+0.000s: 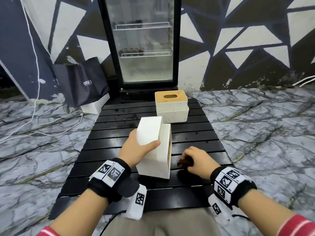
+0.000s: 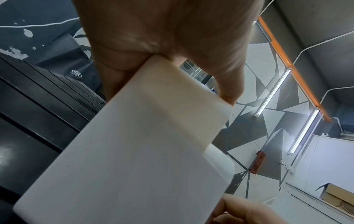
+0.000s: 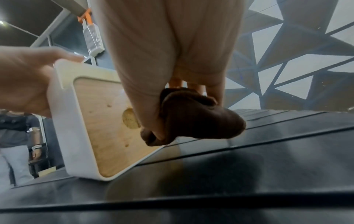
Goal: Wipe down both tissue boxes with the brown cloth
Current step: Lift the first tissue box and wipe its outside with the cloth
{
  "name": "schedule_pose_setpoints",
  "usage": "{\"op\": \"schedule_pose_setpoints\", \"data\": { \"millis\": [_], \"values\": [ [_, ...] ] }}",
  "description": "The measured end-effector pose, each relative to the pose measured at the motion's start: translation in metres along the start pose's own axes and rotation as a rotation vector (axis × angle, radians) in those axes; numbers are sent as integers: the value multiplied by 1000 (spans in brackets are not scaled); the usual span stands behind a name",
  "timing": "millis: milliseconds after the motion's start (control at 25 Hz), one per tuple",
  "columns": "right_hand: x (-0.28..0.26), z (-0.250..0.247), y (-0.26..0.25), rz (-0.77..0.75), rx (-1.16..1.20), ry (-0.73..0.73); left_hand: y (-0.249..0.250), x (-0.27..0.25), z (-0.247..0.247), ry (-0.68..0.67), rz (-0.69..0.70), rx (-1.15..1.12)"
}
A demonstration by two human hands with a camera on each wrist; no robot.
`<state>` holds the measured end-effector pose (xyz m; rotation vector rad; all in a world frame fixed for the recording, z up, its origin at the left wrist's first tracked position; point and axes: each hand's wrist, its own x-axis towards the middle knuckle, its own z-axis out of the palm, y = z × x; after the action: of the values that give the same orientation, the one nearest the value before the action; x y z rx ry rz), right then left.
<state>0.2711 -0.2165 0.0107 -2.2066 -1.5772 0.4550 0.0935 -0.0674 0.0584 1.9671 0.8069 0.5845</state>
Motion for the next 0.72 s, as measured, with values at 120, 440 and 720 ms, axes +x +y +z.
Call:
{"op": "schedule_pose_setpoints", "data": {
  "millis": [120, 440, 720],
  "values": [
    [3, 7, 4, 12, -49, -76, 1, -1, 0, 8, -17, 1],
    [0, 14, 11, 36, -29, -110, 2, -4, 1, 30, -42, -18],
    [-9, -24, -50, -251, 240, 392, -6, 5, -25, -69, 16, 225]
  ]
}}
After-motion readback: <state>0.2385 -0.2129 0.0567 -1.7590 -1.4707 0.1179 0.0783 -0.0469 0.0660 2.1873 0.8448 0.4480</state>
